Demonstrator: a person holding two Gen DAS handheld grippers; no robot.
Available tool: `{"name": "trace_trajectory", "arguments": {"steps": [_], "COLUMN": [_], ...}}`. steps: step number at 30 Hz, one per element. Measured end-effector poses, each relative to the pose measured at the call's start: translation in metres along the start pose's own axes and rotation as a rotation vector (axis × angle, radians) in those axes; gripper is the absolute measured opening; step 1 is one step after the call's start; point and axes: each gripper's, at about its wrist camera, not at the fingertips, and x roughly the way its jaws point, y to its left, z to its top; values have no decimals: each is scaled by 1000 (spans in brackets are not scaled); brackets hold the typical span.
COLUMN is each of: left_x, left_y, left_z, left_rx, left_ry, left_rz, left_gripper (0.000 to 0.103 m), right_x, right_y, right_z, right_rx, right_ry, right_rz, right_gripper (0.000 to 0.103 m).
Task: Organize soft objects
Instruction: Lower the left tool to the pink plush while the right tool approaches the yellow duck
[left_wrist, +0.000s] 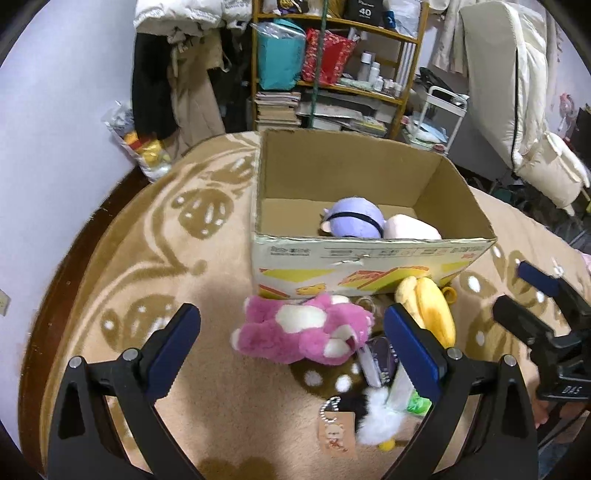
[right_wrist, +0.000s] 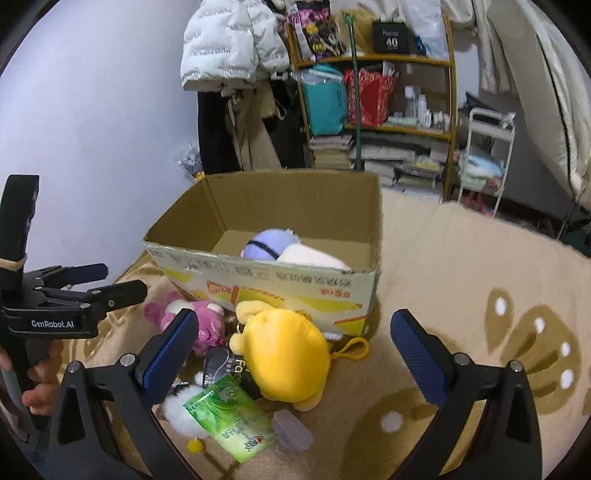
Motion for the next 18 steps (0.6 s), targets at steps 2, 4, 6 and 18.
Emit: {"name": "trace_trajectory", "arguments": {"steps": [2,4,6,18], "left_x": [7,12,19,63], "left_y": [-1,-5,-9,-12], "left_z": [2,5,6,7], "left_rx": [-3,8,23,44], "left_ry": [10,17,27,149], "left_rz": [-38,-47,-50,-45], "left_gripper": [99,99,99,99], "right_x": [7,15,21,60], "right_y": [-2,-2,-2,-1], "right_z": [-1,-2,-3,-15], "right_rx": [16,11,9,-13], "right_ry": [19,36,51,161], "right_rz": [16,9,10,28], "right_gripper": [103,103,103,100]}}
